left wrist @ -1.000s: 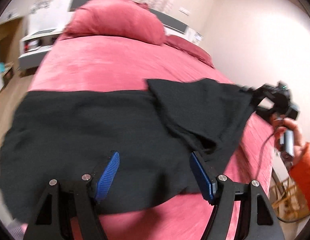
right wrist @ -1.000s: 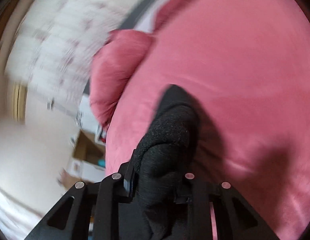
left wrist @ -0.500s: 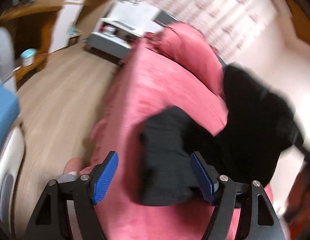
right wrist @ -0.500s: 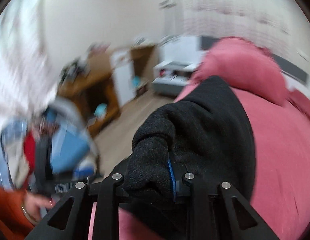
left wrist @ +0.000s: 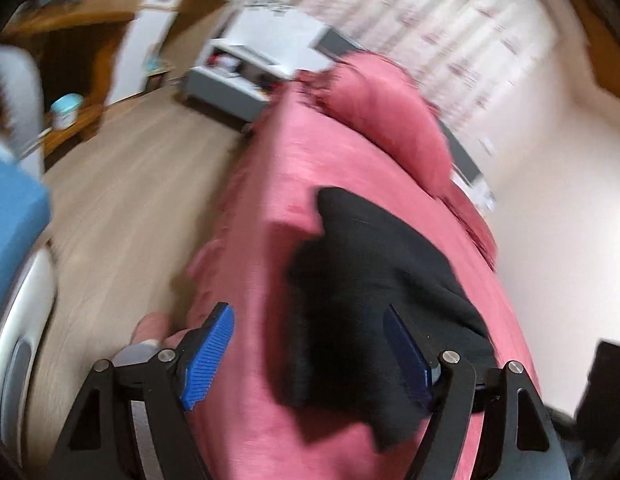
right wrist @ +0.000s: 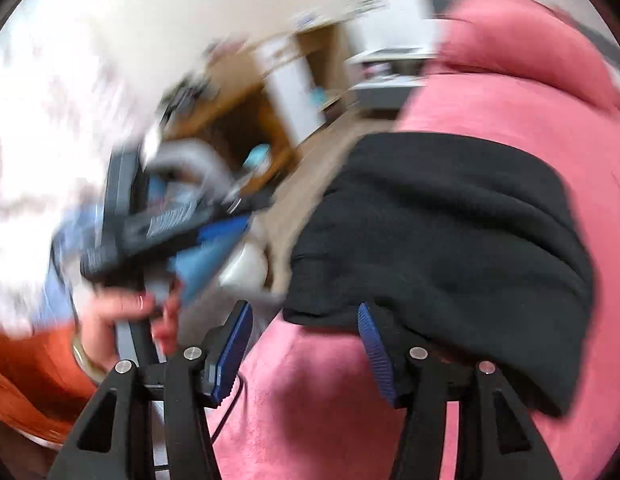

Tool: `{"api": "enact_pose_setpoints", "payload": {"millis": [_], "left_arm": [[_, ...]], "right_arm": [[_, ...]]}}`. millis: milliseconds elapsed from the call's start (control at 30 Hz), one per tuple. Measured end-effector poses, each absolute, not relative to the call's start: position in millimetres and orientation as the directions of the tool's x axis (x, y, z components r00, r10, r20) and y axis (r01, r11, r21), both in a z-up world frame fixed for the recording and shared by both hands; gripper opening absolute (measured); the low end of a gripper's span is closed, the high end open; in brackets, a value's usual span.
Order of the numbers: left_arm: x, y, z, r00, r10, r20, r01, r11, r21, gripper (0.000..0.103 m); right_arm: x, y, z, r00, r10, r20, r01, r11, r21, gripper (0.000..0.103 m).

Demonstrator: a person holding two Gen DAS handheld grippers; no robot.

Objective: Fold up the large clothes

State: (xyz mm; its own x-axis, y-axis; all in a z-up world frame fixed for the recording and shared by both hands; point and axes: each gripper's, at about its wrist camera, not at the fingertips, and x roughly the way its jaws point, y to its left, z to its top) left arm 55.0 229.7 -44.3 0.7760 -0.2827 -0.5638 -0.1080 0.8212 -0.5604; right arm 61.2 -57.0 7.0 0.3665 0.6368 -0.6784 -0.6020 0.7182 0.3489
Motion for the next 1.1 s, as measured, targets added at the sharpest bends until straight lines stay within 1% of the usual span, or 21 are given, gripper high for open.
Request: {"api": "enact_pose_setpoints", "payload": {"millis": [67,133,233,300,367,400,467,500,533,567,633,700,767,800,833,867,900,933,1000,1067,1100], "left_arm": [[56,206,-33,0.774,-0.317,-0.549,-0.030,0.847,-0.531,0.078],[57,181,-22,0.765,-0.359,-0.534,0.054,0.863,-0.503,0.078],[61,145,-10,0.740,-0.421,-0.525,0.186,0.878,-0.441,0.078],[70,116,-4,0.723,-0.414,-0.554,0.268,0.906,-0.327,0.078],[85,93,-6,0.701,-0.387,-0.599,0.323,0.921,-0.217,0.077],[93,84,-7,0.689,-0.379,-0.617,0.348,0.921,-0.176,0.073],[113,66,-20,0.660,-0.334,-0.673,0.405,0.913,-0.056,0.070],[123,60,-35,0.623,-0.303,-0.721,0.440,0.898,0.003,0.065],[129,61,-47,0.595,-0.291,-0.749,0.458,0.889,0.019,0.060],[131,65,-57,0.572,-0.287,-0.768,0.467,0.884,0.018,0.059],[127,84,-67,0.566,-0.347,-0.748,0.501,0.865,-0.022,0.058],[123,91,-67,0.584,-0.359,-0.728,0.510,0.860,-0.015,0.058],[124,91,-67,0.583,-0.354,-0.731,0.503,0.864,-0.017,0.057],[127,91,-67,0.586,-0.348,-0.732,0.491,0.871,-0.022,0.050],[128,90,-69,0.591,-0.337,-0.733,0.480,0.877,-0.016,0.032],[133,90,-71,0.590,-0.322,-0.740,0.470,0.882,-0.010,0.022],[137,90,-72,0.583,-0.314,-0.750,0.462,0.887,-0.013,0.005],[140,94,-70,0.575,-0.317,-0.755,0.453,0.891,-0.029,0.000],[137,107,-57,0.571,-0.363,-0.736,0.438,0.893,-0.101,0.000],[121,129,-37,0.614,-0.389,-0.687,0.424,0.896,-0.129,0.000],[113,137,-30,0.629,-0.388,-0.674,0.417,0.900,-0.128,0.000]], "right_arm": [[68,-97,7,0.472,0.564,-0.677,-0.447,0.815,0.367,0.056],[80,-146,0,0.547,0.501,-0.671,-0.258,0.863,0.435,0.057],[92,-193,-11,0.589,0.487,-0.645,-0.108,0.838,0.535,0.057],[99,-206,-18,0.596,0.484,-0.641,-0.074,0.828,0.556,0.057],[106,-208,-22,0.587,0.497,-0.639,-0.097,0.827,0.554,0.051],[111,-203,-24,0.582,0.493,-0.647,-0.113,0.837,0.536,0.050],[117,-186,-26,0.558,0.469,-0.685,-0.198,0.877,0.439,0.044],[119,-169,-31,0.536,0.443,-0.718,-0.267,0.896,0.354,0.043],[119,-161,-31,0.536,0.417,-0.734,-0.299,0.907,0.298,0.043],[112,-159,-33,0.546,0.394,-0.739,-0.319,0.914,0.251,0.043],[112,-145,-31,0.576,0.351,-0.738,-0.363,0.919,0.153,0.043],[114,-143,-30,0.611,0.323,-0.723,-0.374,0.922,0.096,0.045],[123,-146,-30,0.604,0.362,-0.710,-0.368,0.917,0.154,0.048],[130,-150,-32,0.588,0.404,-0.701,-0.353,0.908,0.227,0.047],[133,-153,-33,0.579,0.420,-0.699,-0.347,0.903,0.255,0.045],[137,-152,-37,0.568,0.431,-0.701,-0.352,0.897,0.267,0.036],[139,-149,-40,0.556,0.441,-0.704,-0.363,0.891,0.271,0.033],[136,-148,-39,0.547,0.449,-0.706,-0.371,0.887,0.276,0.029],[126,-153,-29,0.540,0.471,-0.698,-0.394,0.874,0.285,0.023],[106,-161,-16,0.551,0.515,-0.657,-0.429,0.850,0.307,0.009],[96,-163,-15,0.539,0.533,-0.652,-0.454,0.836,0.309,0.008]]}}
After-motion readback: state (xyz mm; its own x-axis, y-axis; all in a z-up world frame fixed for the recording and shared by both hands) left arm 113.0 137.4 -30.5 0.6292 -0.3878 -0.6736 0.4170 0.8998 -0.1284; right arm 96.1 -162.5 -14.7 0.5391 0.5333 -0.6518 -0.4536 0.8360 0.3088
